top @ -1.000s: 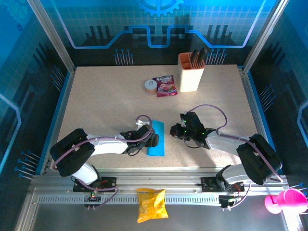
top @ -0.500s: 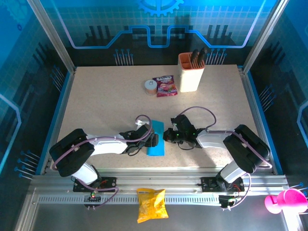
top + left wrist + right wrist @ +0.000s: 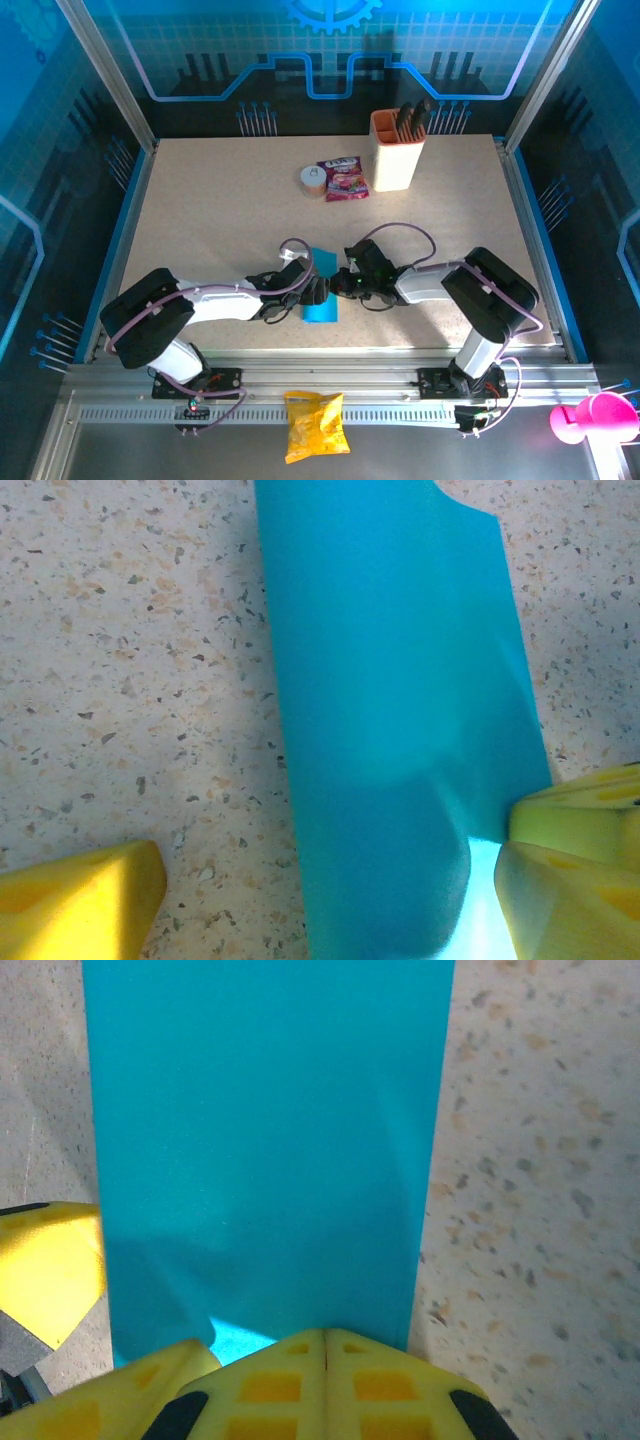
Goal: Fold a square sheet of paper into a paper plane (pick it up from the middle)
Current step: Hold the square sheet of paper at the center of the table.
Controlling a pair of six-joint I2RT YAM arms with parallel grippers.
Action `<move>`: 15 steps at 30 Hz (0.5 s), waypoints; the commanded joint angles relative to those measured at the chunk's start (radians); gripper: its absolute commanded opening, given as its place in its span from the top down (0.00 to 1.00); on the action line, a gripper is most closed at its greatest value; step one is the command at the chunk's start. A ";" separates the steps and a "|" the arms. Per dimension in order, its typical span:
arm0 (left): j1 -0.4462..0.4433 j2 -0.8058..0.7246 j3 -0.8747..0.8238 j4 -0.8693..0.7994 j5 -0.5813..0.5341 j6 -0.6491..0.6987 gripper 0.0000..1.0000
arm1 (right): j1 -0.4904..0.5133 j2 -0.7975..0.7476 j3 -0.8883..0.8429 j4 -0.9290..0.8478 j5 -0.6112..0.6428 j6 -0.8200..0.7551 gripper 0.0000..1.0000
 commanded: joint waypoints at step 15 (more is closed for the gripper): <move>0.088 -0.295 -0.068 -0.024 0.122 0.006 0.20 | 0.012 0.034 -0.010 -0.017 0.016 0.019 1.00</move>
